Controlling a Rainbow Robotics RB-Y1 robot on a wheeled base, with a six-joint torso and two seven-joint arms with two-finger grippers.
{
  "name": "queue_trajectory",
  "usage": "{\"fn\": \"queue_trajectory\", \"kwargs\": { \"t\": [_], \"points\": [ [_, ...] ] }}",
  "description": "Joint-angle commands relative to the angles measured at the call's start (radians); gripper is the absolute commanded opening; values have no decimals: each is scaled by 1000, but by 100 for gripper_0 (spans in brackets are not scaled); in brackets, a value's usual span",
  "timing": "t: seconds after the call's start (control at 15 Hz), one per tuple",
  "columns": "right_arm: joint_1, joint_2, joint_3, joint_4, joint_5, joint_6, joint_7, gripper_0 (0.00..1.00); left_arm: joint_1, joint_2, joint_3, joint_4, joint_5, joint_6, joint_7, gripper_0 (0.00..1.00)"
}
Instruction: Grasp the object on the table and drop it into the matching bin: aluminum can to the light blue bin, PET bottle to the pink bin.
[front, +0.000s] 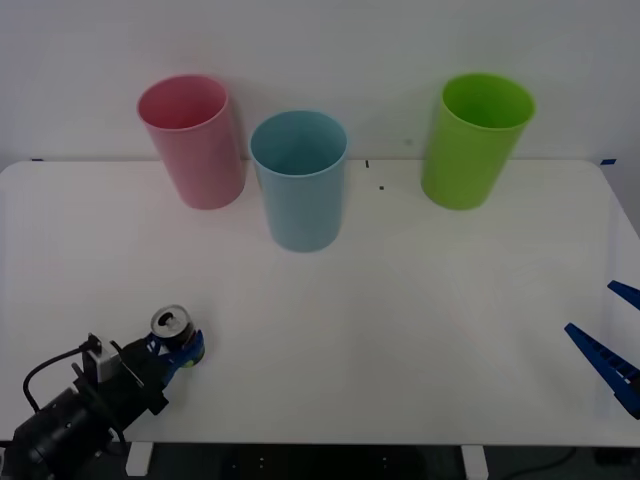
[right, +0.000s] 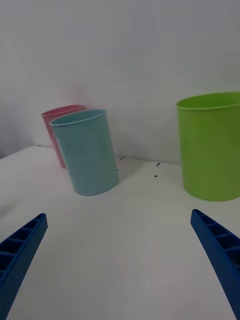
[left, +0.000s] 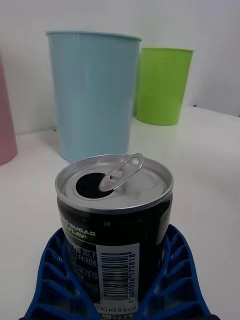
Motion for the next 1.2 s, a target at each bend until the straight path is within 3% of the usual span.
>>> {"fn": "queue_trajectory", "kwargs": {
  "t": [0.07, 0.33, 1.0, 1.2],
  "points": [
    [0, 0, 0, 0, 0, 0, 0, 100, 4, 0, 1, -43, 40, 0, 18, 0],
    [0, 0, 0, 0, 0, 0, 0, 100, 4, 0, 12, -112, 83, 2, 58, 0],
    [0, 0, 0, 0, 0, 0, 0, 100, -54, 0, 18, -428, 27, 85, 461, 0],
    [0, 0, 0, 0, 0, 0, 0, 100, -54, 1, 27, -520, 23, 184, 552, 0]
  ]
}}
